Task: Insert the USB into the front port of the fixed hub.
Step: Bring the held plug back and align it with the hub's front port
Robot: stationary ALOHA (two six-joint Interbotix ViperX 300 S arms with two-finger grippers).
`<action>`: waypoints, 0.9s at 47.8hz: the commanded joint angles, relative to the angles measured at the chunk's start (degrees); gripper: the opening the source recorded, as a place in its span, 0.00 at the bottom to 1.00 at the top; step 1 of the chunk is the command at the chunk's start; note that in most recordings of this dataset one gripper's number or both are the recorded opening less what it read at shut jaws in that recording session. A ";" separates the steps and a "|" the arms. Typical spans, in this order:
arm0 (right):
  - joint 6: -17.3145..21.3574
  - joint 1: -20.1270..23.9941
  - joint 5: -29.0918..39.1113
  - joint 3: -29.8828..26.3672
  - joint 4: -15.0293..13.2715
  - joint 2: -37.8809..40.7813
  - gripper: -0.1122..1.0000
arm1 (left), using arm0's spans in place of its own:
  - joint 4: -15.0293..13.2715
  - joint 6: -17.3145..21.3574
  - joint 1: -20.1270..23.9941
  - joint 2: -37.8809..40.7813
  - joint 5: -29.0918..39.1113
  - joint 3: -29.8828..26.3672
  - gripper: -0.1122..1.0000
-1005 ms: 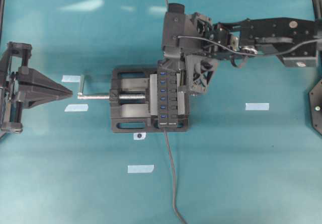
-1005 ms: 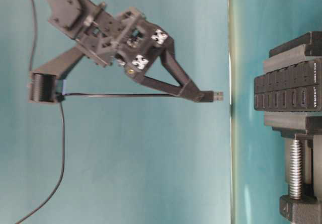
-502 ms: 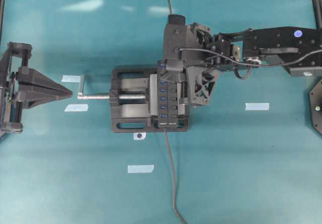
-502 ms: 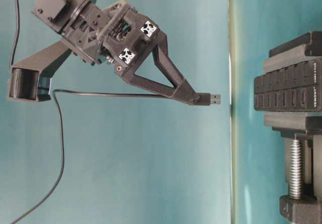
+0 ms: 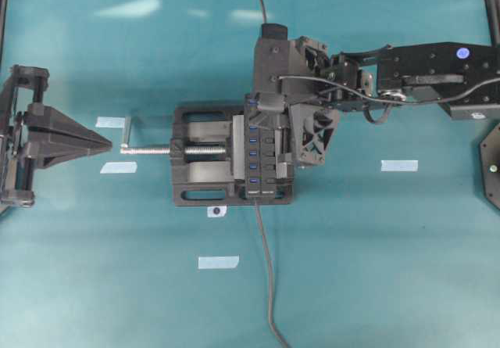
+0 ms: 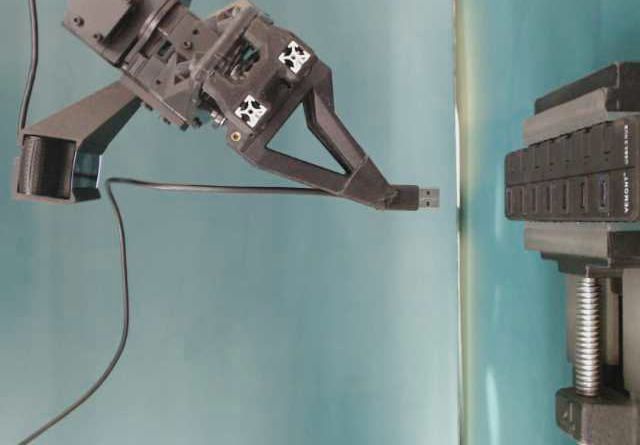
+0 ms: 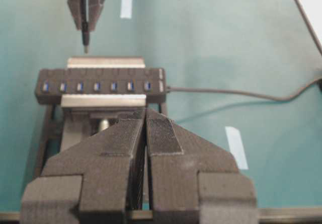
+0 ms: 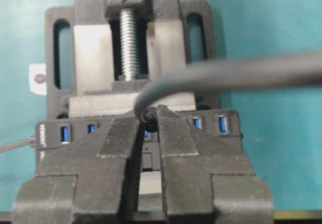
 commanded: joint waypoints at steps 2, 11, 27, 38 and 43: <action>1.67 0.88 -0.44 -1.14 0.35 -1.67 0.17 | 0.09 -0.09 -0.09 0.09 -0.26 -0.97 0.10; 5.36 1.93 -1.32 -0.09 0.18 -1.58 0.17 | 0.09 -0.09 0.00 0.09 -0.35 -0.97 0.10; 5.98 4.48 -3.69 1.67 0.18 -0.44 0.17 | 0.09 -0.09 -0.09 0.09 -0.35 -0.79 0.10; 5.80 4.83 -3.78 1.67 0.09 0.97 0.17 | 0.09 -0.09 -0.09 0.09 -0.35 -0.79 0.10; 5.71 5.01 -3.78 1.67 0.00 1.41 0.17 | 0.09 -0.09 0.00 0.09 -0.35 -0.79 0.10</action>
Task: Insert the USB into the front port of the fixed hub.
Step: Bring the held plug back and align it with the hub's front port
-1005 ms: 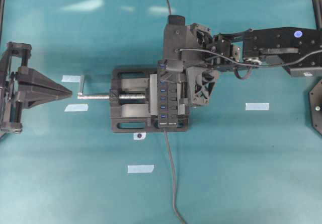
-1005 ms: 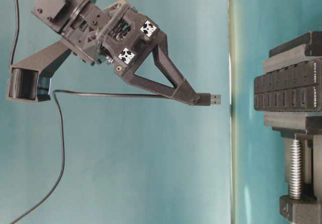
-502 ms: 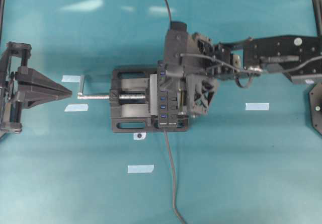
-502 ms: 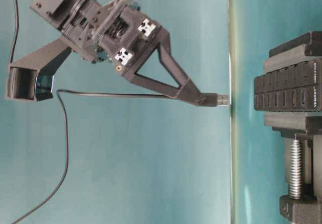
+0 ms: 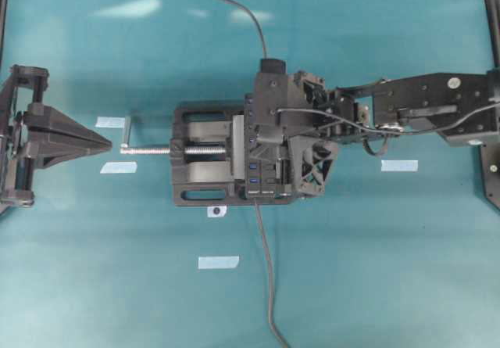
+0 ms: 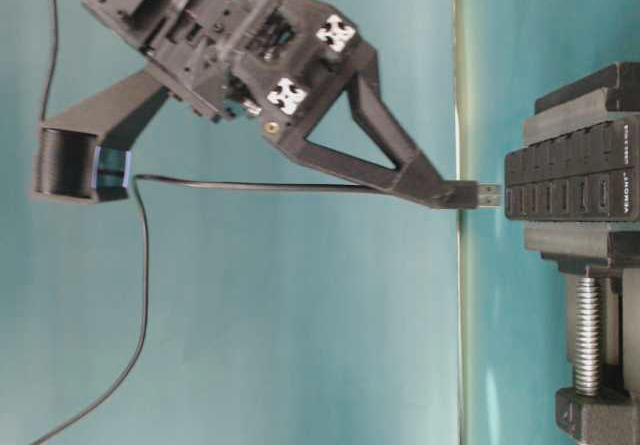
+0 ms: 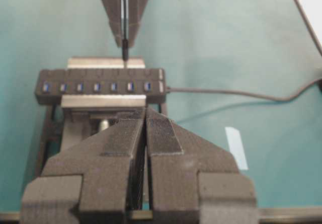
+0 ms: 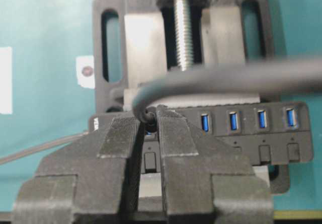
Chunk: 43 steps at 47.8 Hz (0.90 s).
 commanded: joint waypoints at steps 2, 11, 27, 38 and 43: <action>0.26 0.44 -0.35 -0.62 -0.09 -0.44 0.17 | 0.09 -0.09 0.00 0.18 -0.35 -0.79 0.10; 0.26 0.70 -0.35 -0.62 -0.18 0.00 0.17 | 0.09 -0.09 0.00 0.26 -0.35 -0.79 0.10; 0.18 1.76 -0.35 -0.62 -0.18 0.44 0.17 | 0.09 -0.09 -0.09 0.18 -0.35 -0.79 0.10; 0.35 2.72 -0.35 -0.70 -0.18 1.58 0.17 | 0.09 -0.09 0.00 0.26 -0.35 -0.79 0.10; 0.35 2.81 -0.44 -0.70 -0.18 1.93 0.17 | 0.09 -0.09 -0.09 0.26 -0.35 -0.70 0.10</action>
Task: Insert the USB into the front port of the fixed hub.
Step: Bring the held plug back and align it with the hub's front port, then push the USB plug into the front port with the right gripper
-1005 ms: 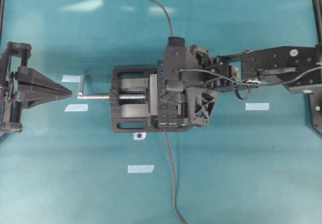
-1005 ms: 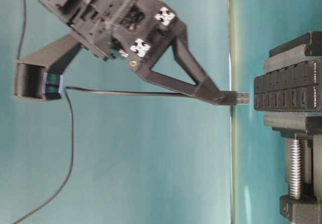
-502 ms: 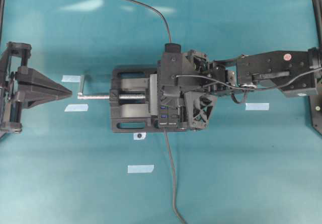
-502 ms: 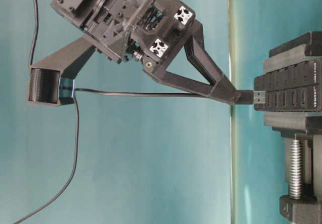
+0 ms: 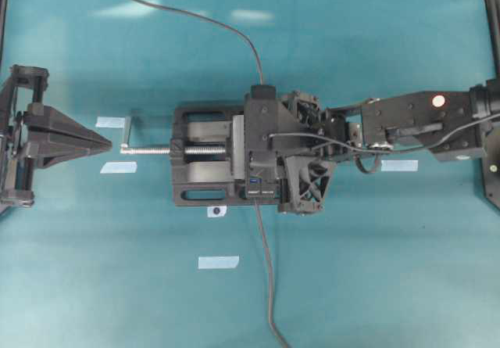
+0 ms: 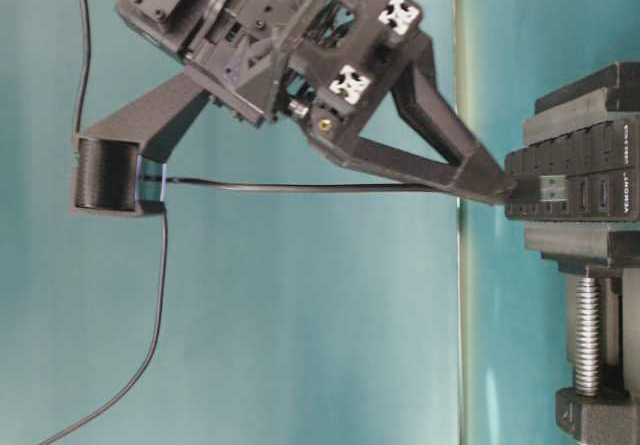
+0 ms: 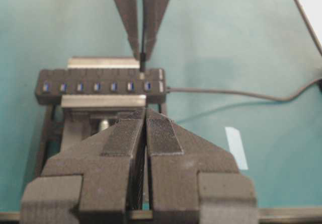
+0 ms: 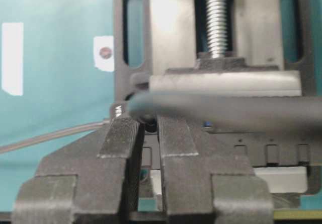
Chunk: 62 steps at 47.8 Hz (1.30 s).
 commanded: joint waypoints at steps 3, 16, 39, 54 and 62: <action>0.35 0.26 -0.62 -0.70 -0.09 -0.53 0.17 | 0.09 -0.09 -0.09 0.26 -0.35 -0.62 0.10; 0.44 0.35 -2.11 -0.70 0.00 -0.09 0.17 | 0.09 -0.09 -0.09 0.26 -0.35 -0.53 0.10; 0.53 0.44 -2.29 -0.62 0.00 0.18 0.17 | 0.09 -0.09 0.00 0.26 -0.26 -0.44 0.10; 0.70 1.14 -3.08 -0.44 0.18 0.79 0.17 | 0.09 -0.09 0.00 0.26 -0.35 -0.35 0.10; 1.05 1.14 -3.08 -0.26 0.18 0.79 0.17 | 0.09 -0.09 0.00 0.26 -0.35 -0.26 0.10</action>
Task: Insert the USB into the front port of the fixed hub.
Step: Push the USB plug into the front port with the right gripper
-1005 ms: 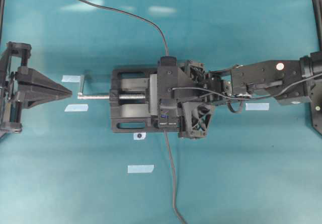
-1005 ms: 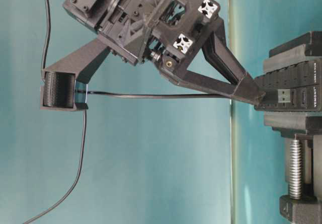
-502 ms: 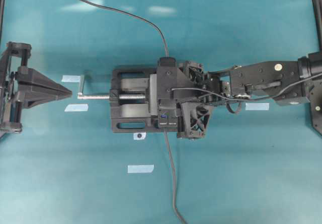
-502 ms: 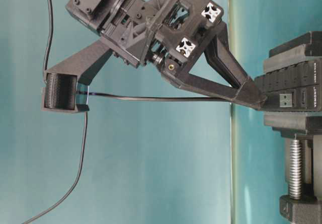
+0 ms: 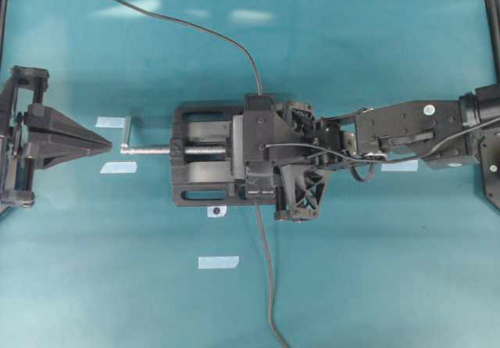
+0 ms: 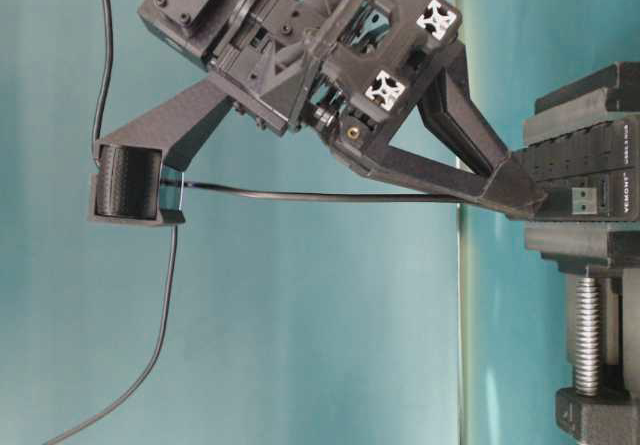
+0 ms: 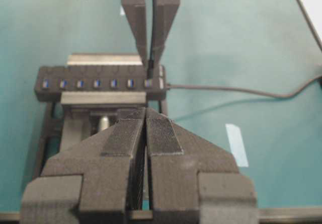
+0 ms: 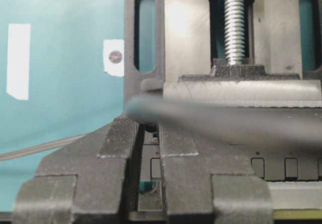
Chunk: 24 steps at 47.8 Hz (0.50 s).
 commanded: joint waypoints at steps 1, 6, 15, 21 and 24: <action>0.79 0.26 -0.44 -0.35 0.09 -0.79 0.17 | 0.09 -0.09 0.00 0.26 -0.35 -0.62 0.10; 0.88 0.26 -0.35 0.00 0.09 -0.79 0.17 | 0.09 -0.09 0.00 0.18 -0.35 -0.70 0.10; 0.88 0.26 -0.09 0.00 0.09 -0.79 0.17 | 0.09 -0.09 -0.09 0.26 -0.35 -0.70 0.10; 0.88 0.26 -0.44 0.09 0.00 -0.62 0.17 | 0.09 -0.09 0.00 0.18 -0.35 -0.70 0.10; 0.88 0.26 -0.44 0.09 -0.09 -0.44 0.17 | 0.09 -0.09 0.00 0.18 -0.35 -0.70 0.10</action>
